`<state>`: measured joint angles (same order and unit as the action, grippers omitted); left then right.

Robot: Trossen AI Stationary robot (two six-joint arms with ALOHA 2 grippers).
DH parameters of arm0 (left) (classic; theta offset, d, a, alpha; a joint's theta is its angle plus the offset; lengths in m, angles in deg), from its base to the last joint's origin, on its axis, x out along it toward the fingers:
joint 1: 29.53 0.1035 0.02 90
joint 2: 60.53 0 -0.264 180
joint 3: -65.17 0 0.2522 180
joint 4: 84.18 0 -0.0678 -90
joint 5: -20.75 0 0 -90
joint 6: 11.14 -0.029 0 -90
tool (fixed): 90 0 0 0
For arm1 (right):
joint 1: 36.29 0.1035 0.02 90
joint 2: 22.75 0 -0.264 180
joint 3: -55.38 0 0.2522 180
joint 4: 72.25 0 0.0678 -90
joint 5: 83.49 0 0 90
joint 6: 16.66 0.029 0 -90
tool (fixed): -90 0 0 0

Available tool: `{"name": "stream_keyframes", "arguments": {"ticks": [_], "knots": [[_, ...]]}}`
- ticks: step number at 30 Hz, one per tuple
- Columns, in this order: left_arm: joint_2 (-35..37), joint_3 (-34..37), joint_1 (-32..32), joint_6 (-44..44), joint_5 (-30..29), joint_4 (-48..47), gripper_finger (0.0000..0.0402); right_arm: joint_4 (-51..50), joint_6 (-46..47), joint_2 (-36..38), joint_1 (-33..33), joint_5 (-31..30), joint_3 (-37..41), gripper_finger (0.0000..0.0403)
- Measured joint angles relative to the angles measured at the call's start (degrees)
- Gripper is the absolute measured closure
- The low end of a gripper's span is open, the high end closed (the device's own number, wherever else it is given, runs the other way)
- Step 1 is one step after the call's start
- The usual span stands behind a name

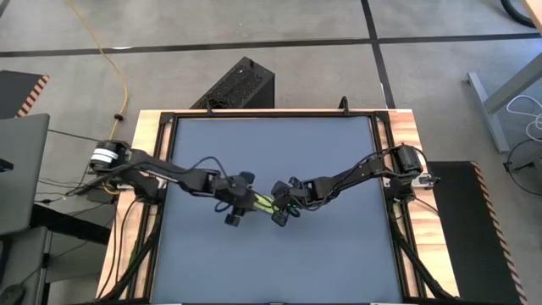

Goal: Roll towel
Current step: Move the green microfiber towel to the middle left of the table

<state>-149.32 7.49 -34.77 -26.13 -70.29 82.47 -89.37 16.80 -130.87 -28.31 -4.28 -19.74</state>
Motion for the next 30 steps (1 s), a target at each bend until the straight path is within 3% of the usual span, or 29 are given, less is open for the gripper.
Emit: {"name": "stream_keyframes", "arguments": {"ticks": [15,24,30], "knots": [[-14.42,-10.59,-1.3,-1.04,-8.34,-5.41,0.0192,-1.32,1.22,0.0,-0.03,0.66,-0.07,0.0372],[-16.18,-11.48,-1.96,3.95,-15.39,-8.26,0.0187,-1.37,1.22,0.0,-0.01,0.66,-0.07,0.0372],[-16.26,-11.46,-1.67,5.16,-15.86,-9.97,0.0197,-1.19,1.23,0.11,-0.04,1.75,-0.07,0.0372]]}}
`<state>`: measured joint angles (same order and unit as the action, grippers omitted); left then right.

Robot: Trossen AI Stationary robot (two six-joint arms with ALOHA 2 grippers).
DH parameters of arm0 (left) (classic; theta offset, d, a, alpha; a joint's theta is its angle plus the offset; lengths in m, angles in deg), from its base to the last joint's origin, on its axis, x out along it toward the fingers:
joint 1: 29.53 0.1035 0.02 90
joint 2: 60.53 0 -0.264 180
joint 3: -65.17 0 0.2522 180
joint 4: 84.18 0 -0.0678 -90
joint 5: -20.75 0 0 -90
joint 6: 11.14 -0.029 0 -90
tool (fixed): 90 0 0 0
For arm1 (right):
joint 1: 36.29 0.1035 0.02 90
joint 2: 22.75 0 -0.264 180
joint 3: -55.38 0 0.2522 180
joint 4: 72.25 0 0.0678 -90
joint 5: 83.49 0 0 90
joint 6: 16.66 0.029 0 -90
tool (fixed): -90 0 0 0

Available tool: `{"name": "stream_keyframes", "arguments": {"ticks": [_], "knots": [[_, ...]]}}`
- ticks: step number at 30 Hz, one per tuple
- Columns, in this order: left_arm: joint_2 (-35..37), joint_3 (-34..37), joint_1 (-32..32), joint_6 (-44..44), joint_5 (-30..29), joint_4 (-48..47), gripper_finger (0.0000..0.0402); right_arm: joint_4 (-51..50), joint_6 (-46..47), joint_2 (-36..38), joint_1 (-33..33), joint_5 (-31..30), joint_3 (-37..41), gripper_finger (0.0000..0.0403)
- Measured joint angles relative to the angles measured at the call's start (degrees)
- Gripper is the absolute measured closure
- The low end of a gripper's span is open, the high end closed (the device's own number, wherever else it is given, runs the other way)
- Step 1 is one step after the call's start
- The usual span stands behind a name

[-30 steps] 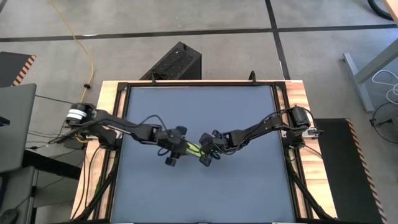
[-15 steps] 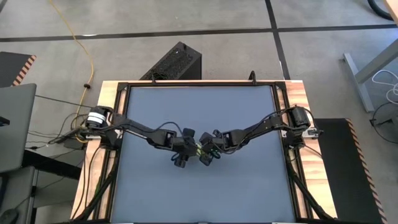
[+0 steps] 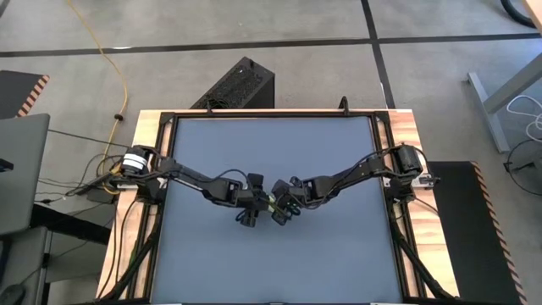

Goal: Roll towel
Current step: Move the green microfiber towel to the middle left of the table

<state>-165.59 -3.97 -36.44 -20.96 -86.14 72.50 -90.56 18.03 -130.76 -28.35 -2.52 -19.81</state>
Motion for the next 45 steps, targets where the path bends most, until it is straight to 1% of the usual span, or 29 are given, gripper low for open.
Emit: {"name": "stream_keyframes", "arguments": {"ticks": [2,5,7,11,12,16,19,23,26,29,31,34,36,38,41,43,45], "knots": [[-0.02,0.02,0.32,0.84,0.41,-0.05,0.0214,0.1,0.7,0.03,-0.03,0.99,0.0,0.0371],[-0.02,0.04,0.97,1.81,3.4,-0.29,0.0254,0.1,2.6,0.04,-0.06,1.45,0.0,0.0368],[-0.02,0.04,1.28,2.65,4.8,-0.62,0.0289,0.13,3.28,0.04,-0.06,1.62,0.0,0.0361],[-0.01,0.01,1.73,3.78,5.66,-1.27,0.0372,-0.97,4.08,1.63,-0.05,1.74,0.07,0.0343],[0.02,-0.02,1.88,4.61,6.05,-1.46,0.0383,-2.18,4.28,2.64,-0.06,1.87,0.07,0.034],[0.29,-0.18,2.97,8.85,9.13,-2.13,0.0387,-9.56,5.15,9.57,-0.64,1.94,0.15,0.0335],[1.53,-1.12,4.3,12.55,11.42,-5.98,0.039,-15.42,3.96,15.99,0.17,0.12,0.06,0.0334],[6.35,-2.55,6.2,18.47,13.22,-13.28,0.0392,-20.91,2.15,23.5,2.09,-5.24,0.04,0.0334],[12.1,-3.08,7.14,24.91,11.91,-18.05,0.0392,-23.16,1.73,28.49,3.29,-9.62,0.04,0.0334],[18.08,-3.08,7.01,33.88,8.03,-26.68,0.0393,-23.94,0.13,31.65,4.2,-12.02,0.02,0.0334],[22.0,-3.07,6.48,40.54,5.75,-32.84,0.0394,-23.84,-1.15,33.38,4.65,-12.16,0.02,0.0334],[27.61,-2.96,4.18,52.69,0.69,-41.41,0.0394,-23.81,-3.17,34.8,5.58,-12.14,0.02,0.0334],[31.07,-1.49,1.47,61.73,-2.89,-44.39,0.0394,-23.81,-4.75,35.04,6.34,-12.11,0.02,0.0334],[34.26,0.68,-2.56,72.34,-6.64,-45.88,0.0394,-23.78,-5.93,34.96,7.13,-12.11,0.02,0.0334],[37.41,4.61,-10.5,92.33,-12.89,-49.22,0.0394,-23.72,-6.38,34.34,8.01,-12.07,0.02,0.0334],[38.03,7.34,-15.9,106.22,-16.72,-51.86,0.0394,-23.42,-6.5,33.66,8.53,-11.91,0.02,0.0334],[37.63,9.92,-20.64,117.18,-18.45,-52.69,0.0394,-23.31,-7.34,33.59,8.75,-11.76,0.07,0.0334]]}}
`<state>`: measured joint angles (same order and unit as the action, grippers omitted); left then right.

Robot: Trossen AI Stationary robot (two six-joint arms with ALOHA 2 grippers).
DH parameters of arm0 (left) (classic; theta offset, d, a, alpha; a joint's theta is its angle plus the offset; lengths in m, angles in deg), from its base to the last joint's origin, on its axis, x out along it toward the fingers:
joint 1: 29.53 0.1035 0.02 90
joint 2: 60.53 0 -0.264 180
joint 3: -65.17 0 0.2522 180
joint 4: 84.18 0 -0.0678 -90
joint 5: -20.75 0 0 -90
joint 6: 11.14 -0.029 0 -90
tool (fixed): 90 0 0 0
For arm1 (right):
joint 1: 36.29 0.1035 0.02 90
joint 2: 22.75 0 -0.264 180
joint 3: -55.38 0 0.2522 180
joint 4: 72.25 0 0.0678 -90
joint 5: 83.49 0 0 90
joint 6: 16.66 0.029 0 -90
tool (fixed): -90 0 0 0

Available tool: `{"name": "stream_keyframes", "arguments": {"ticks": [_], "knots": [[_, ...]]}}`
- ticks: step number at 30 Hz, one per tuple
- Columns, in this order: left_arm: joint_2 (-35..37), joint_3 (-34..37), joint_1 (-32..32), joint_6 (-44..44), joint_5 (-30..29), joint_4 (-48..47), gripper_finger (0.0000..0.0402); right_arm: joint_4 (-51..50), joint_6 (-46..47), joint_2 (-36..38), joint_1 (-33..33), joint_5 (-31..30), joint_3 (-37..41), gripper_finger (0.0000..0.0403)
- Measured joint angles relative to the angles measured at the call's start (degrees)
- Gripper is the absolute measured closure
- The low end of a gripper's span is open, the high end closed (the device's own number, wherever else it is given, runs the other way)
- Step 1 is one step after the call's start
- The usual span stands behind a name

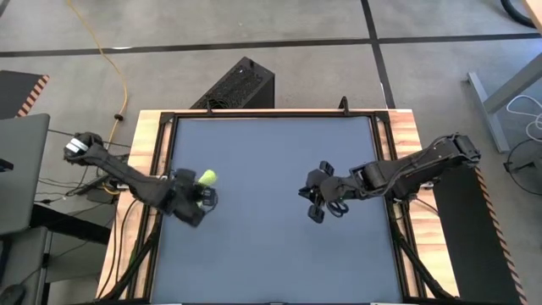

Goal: Roll towel
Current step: Move the green microfiber towel to the middle left of the table

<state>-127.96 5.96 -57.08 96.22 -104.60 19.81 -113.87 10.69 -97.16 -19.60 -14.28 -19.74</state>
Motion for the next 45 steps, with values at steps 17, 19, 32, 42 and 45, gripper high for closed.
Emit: {"name": "stream_keyframes", "arguments": {"ticks": [17,19,32,42,45], "knots": [[-21.24,4.01,-5.82,16.47,10.07,17.49,0.0383,4.89,-3.1,0.13,-5.78,8.95,-0.02,0.0334],[-21.75,3.93,-5.82,16.64,10.04,18.06,0.0377,4.82,-2.2,0.13,-5.96,8.95,-0.02,0.0334],[-11.88,4.26,-5.12,3.65,9.11,12.92,0.0259,4.88,0.48,0.11,-5.86,8.98,-0.02,0.0334],[-4.47,4.24,-2.05,-12.93,10.71,10.23,0.0202,7.34,1.29,0.11,-5.86,8.98,-0.02,0.0334],[-1.94,4.24,-0.53,-16.31,9.21,10.84,0.02,8.04,1.7,0.11,-5.86,8.98,-0.02,0.0334]]}}
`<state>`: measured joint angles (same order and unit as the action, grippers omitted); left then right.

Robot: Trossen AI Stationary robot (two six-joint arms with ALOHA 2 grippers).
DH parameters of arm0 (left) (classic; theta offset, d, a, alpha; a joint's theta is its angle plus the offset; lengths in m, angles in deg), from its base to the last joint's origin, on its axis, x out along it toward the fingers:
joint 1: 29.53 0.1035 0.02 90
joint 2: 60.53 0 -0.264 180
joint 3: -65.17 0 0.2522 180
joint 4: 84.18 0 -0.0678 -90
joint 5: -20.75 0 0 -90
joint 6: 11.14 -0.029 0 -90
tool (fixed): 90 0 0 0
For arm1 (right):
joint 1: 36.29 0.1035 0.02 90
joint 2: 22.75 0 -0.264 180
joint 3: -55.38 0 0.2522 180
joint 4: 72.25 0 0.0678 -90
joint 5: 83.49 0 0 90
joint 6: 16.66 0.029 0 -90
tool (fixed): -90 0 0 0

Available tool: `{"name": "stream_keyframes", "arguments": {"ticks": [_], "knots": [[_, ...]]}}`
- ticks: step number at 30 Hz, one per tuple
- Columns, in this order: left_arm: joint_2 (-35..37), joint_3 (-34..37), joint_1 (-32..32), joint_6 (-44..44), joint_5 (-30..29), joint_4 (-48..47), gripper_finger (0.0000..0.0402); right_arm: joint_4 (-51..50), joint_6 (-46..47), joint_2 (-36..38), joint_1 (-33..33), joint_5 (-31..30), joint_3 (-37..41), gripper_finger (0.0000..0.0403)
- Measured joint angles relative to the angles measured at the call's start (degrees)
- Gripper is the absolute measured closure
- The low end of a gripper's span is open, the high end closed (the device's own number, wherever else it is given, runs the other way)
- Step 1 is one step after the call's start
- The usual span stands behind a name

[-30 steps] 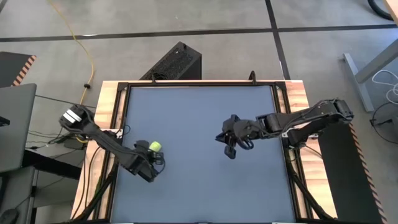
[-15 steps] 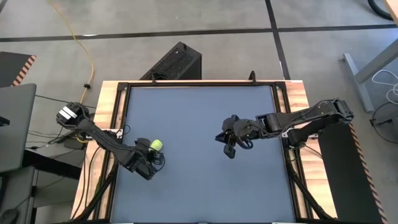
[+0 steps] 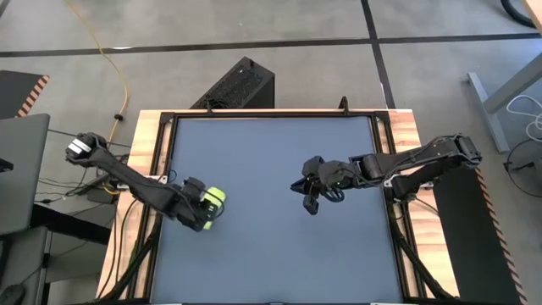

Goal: Roll towel
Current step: Move the green microfiber towel to the middle left of the table

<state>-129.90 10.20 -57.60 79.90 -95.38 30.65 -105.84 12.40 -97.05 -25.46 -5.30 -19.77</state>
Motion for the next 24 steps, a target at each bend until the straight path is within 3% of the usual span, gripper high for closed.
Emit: {"name": "stream_keyframes", "arguments": {"ticks": [5,8,12,19,24], "knots": [[4.0,-0.02,3.03,-12.79,-0.83,12.1,0.0201,-0.04,0.95,0.0,0.0,0.0,0.0,0.0334],[2.56,-0.15,6.16,-21.55,4.32,18.12,0.0212,0.21,1.03,0.0,0.0,0.0,0.0,0.0334],[-0.24,0.0,11.93,-23.87,11.02,13.91,0.0238,0.82,2.42,0.0,0.0,0.0,0.0,0.0334],[3.93,-0.13,14.96,-24.57,8.34,8.71,0.0241,0.61,3.98,0.0,0.44,0.0,0.0,0.0334],[4.68,0.44,17.32,-24.46,9.1,1.72,0.0212,0.6,4.12,0.0,1.2,0.0,0.0,0.0334]]}}
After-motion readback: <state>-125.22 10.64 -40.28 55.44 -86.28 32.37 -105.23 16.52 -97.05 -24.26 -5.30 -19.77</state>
